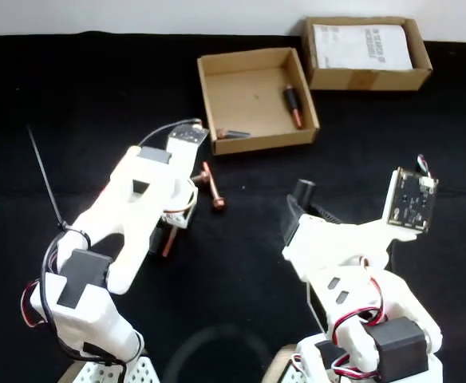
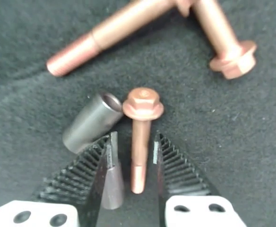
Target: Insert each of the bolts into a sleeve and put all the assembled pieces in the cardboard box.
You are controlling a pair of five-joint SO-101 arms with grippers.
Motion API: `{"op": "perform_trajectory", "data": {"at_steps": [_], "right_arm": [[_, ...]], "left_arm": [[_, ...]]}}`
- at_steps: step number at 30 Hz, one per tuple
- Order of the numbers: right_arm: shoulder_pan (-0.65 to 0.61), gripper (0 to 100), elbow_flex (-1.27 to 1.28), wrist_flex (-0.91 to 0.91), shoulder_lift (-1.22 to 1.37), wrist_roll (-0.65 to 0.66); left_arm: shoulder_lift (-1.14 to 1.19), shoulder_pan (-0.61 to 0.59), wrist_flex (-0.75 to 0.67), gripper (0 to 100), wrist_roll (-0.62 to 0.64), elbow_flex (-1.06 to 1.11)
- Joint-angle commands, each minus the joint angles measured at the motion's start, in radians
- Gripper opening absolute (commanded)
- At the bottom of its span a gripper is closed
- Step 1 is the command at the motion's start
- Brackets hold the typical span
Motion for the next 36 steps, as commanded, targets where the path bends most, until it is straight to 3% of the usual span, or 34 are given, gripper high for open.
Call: {"op": "perform_trajectory", "data": {"at_steps": [1, 9, 18, 22, 25, 30, 36], "right_arm": [[0.010, 0.6, -0.005, 0.002, -0.019, 0.012], [0.010, 0.6, -0.002, 0.001, -0.019, 0.012], [0.010, 0.6, -0.005, 0.002, -0.019, 0.012], [0.010, 0.6, -0.005, 0.002, -0.019, 0.012], [0.010, 0.6, -0.005, 0.001, -0.019, 0.012], [0.010, 0.6, -0.004, -0.005, -0.019, 0.012], [0.010, 0.6, 0.016, -0.012, -0.013, 0.012]], "left_arm": [[-0.005, -0.013, -0.011, 14, -0.012, -0.045], [0.053, -0.007, -0.057, 14, -0.018, -0.084], [0.332, -0.012, 0.172, 14, -0.014, -0.410], [0.412, -0.005, 0.236, 0, -0.017, -0.509], [0.435, 0.013, 0.278, 1, -0.014, -0.535], [0.374, 0.016, 0.301, 1, -0.011, -0.535], [0.101, 0.018, 0.341, 1, -0.009, -0.535]]}}
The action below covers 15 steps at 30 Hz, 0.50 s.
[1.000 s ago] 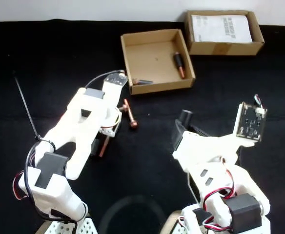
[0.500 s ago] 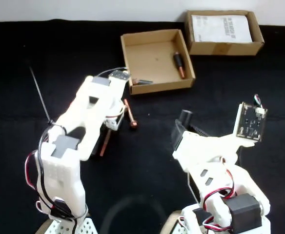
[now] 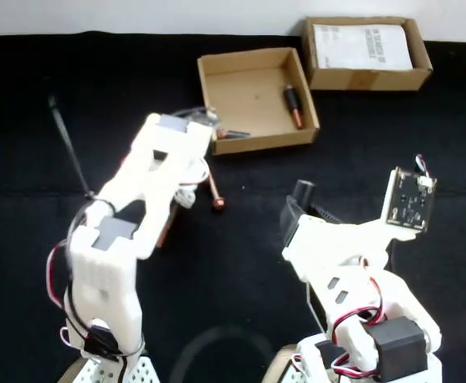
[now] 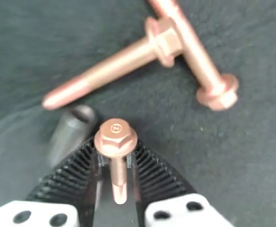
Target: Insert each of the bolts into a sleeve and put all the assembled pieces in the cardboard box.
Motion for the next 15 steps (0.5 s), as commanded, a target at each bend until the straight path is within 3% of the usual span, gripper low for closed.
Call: {"op": "perform_trajectory", "data": {"at_steps": [1, 15], "right_arm": [[0.010, 0.6, 0.033, -0.035, -0.015, 0.011], [0.008, 0.6, 0.351, -0.337, -0.019, 0.012]], "left_arm": [[-0.234, 0.019, 0.014, 1, 0.005, -0.021], [-0.831, 0.122, -0.005, 1, 0.000, 0.047]]}}
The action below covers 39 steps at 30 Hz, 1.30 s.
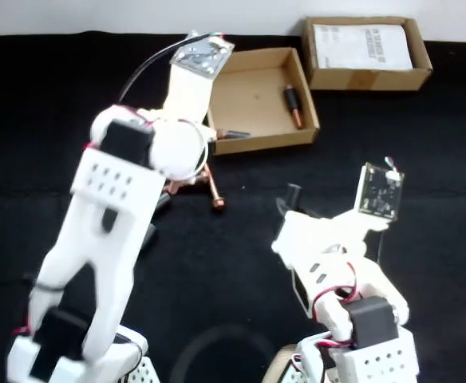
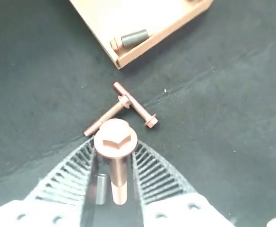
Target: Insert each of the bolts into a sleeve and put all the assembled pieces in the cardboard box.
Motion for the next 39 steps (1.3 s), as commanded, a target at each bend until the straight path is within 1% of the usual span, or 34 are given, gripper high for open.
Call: {"op": "perform_trajectory", "data": {"at_steps": [1, 5, 9, 14, 17, 21, 24, 27, 30, 32, 34, 39], "right_arm": [[0.008, 0.6, 0.073, -0.130, -0.019, 0.015], [0.002, 0.6, 0.174, -0.292, -0.019, 0.100], [-0.002, 0.6, 0.248, -0.433, -0.019, 0.112], [-0.079, 0.6, 0.335, -0.576, -0.019, 0.132], [-0.125, 0.6, 0.418, -0.731, -0.019, 0.163], [-0.153, 0.6, 0.532, -0.947, -0.019, 0.175], [-0.159, 0.6, 0.598, -1.063, -0.018, 0.175], [-0.159, 0.6, 0.642, -1.132, -0.018, 0.176], [-0.159, 0.6, 0.690, -1.193, -0.018, 0.222], [-0.159, 0.6, 0.734, -1.265, -0.018, 0.250], [-0.159, 0.6, 0.780, -1.334, -0.018, 0.284], [-0.162, 0.6, 0.789, -1.354, -0.016, 0.302]], "left_arm": [[-0.134, 0.010, -0.048, 1, 0.000, 0.033], [-0.240, 0.004, -0.209, 1, 0.003, 0.185], [-0.360, 0.012, -0.376, 1, 0.012, 0.394], [-0.515, 0.018, -0.638, 1, 0.190, 0.674], [-0.581, 0.044, -0.792, 1, 0.244, 0.806], [-0.638, 0.088, -0.950, 1, 0.301, 0.928], [-0.662, 0.094, -1.007, 1, 0.328, 0.967], [-0.667, 0.093, -1.013, 1, 0.347, 0.969], [-0.671, 0.094, -1.014, 1, 0.351, 0.967], [-0.671, 0.097, -1.017, 1, 0.351, 0.966], [-0.671, 0.108, -1.053, 1, 0.347, 0.966], [-0.673, 0.134, -1.140, 1, 0.344, 0.964]]}}
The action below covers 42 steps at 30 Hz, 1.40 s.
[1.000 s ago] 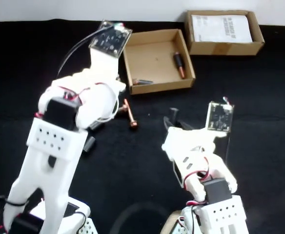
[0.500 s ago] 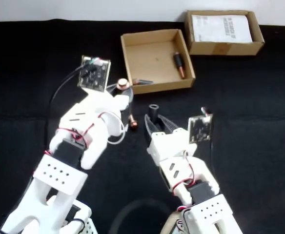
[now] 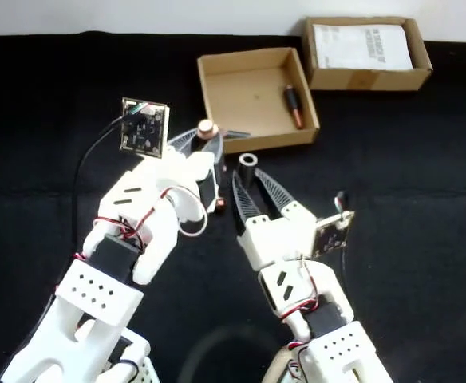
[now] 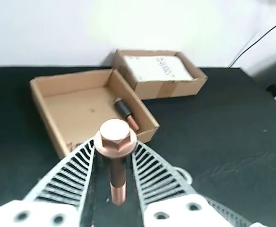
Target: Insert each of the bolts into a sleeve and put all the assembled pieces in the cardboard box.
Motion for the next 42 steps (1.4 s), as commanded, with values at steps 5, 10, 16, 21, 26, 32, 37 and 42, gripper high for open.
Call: {"op": "perform_trajectory", "data": {"at_steps": [5, 10, 16, 21, 26, 32, 37, 42], "right_arm": [[-0.018, 0.6, 0.140, -0.021, -0.013, 0.012], [-0.018, 0.6, 0.140, -0.021, -0.013, 0.012], [-0.018, 0.6, 0.140, -0.021, -0.013, 0.020], [-0.028, 0.6, 0.140, -0.021, -0.013, 0.069], [-0.028, 0.6, 0.140, -0.021, -0.013, 0.069], [-0.028, 0.6, 0.140, -0.021, -0.013, 0.069], [-0.028, 0.6, 0.140, -0.021, -0.016, 0.069], [-0.028, 0.6, 0.140, -0.021, -0.018, 0.081]], "left_arm": [[-0.033, 0.025, -0.078, 1, 0.000, -0.096], [-0.035, 0.030, -0.078, 1, -0.080, -0.206], [-0.035, 0.073, 0.098, 1, -0.092, -0.328], [-0.035, 0.137, 0.255, 1, -0.086, -0.377], [-0.035, 0.142, 0.255, 1, -0.086, -0.375], [-0.033, 0.142, 0.256, 1, -0.087, -0.369], [-0.030, 0.140, 0.253, 1, -0.092, -0.311], [-0.028, 0.134, 0.207, 1, -0.094, -0.249]]}}
